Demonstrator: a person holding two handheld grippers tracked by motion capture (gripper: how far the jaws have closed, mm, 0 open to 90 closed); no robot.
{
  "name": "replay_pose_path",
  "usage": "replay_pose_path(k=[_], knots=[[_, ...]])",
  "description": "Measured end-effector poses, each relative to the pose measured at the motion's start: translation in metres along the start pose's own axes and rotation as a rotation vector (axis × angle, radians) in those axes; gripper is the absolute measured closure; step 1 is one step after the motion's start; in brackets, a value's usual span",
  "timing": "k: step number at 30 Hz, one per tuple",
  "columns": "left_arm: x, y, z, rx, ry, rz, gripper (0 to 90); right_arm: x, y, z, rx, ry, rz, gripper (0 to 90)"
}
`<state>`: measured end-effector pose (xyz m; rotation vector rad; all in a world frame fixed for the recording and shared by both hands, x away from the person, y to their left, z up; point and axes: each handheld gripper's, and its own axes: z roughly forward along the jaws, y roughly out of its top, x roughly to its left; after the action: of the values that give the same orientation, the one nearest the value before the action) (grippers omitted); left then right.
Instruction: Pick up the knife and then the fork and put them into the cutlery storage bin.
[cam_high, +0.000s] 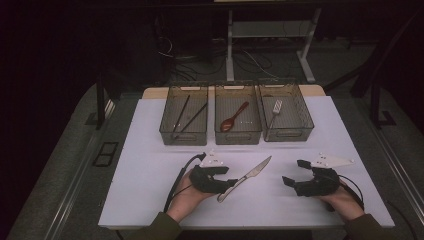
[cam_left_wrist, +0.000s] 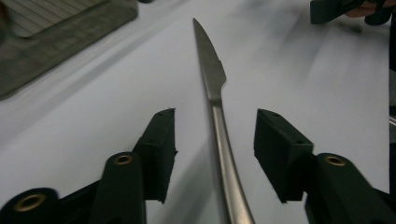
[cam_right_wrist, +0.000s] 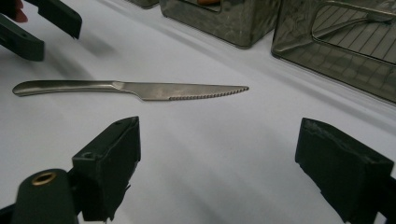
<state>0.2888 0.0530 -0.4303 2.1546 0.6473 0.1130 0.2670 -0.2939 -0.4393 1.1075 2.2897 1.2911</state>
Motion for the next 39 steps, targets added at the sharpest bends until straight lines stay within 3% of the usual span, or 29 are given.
replay_pose_path(k=[8,15,21,27,39], knots=[[-0.004,0.006,0.023,0.051,0.001,-0.014,64.5,-0.001,0.0,0.0,-0.003,0.001,-0.003,13.6],[-0.007,0.006,0.035,0.09,0.008,-0.005,70.4,-0.002,0.0,-0.001,-0.009,0.002,-0.001,13.6],[-0.009,0.004,0.037,0.106,0.029,0.013,73.6,-0.002,0.0,-0.002,-0.011,0.003,0.0,13.6],[-0.014,0.004,0.039,0.117,0.063,0.091,76.1,-0.003,0.0,-0.003,-0.017,0.005,0.002,13.6],[-0.016,0.004,0.038,0.116,0.08,0.088,79.2,-0.003,0.0,-0.003,-0.018,0.007,0.003,13.7]])
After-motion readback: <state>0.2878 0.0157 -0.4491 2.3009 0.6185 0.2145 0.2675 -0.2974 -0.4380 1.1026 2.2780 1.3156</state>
